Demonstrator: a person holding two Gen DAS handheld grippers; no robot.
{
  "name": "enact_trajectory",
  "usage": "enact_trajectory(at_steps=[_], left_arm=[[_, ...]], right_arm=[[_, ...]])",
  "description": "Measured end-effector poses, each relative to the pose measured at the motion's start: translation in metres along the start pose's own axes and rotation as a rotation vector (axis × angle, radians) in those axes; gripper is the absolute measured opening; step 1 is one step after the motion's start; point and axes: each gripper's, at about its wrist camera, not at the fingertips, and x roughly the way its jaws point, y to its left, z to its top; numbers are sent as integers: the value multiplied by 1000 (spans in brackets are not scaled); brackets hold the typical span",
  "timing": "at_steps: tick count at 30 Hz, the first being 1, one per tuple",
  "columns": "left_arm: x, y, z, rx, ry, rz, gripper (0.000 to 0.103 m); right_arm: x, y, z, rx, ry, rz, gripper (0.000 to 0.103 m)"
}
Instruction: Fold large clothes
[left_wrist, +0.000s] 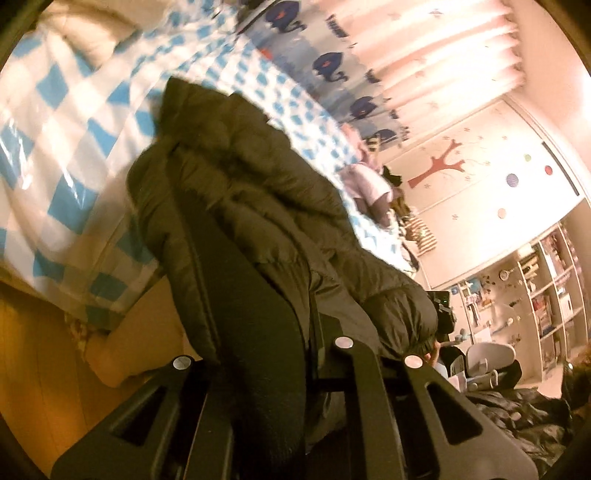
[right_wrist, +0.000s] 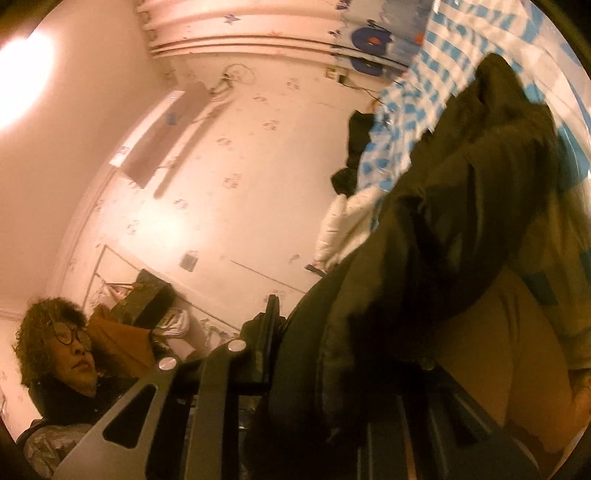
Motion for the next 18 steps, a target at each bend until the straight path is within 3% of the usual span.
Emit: enact_trajectory(at_steps=[6,12,18], left_arm=[[-23,-20,-19,7,-9,-35,7],[-5,18,-33,-95,7,-64,7],[-3,6,3,-75,-44,-97,7]], right_arm=[[-21,8,-18,8,-44,60,20],[-28,-18,-28,86,-67,71,20],[-16,-10,2,53,-67,110,20]])
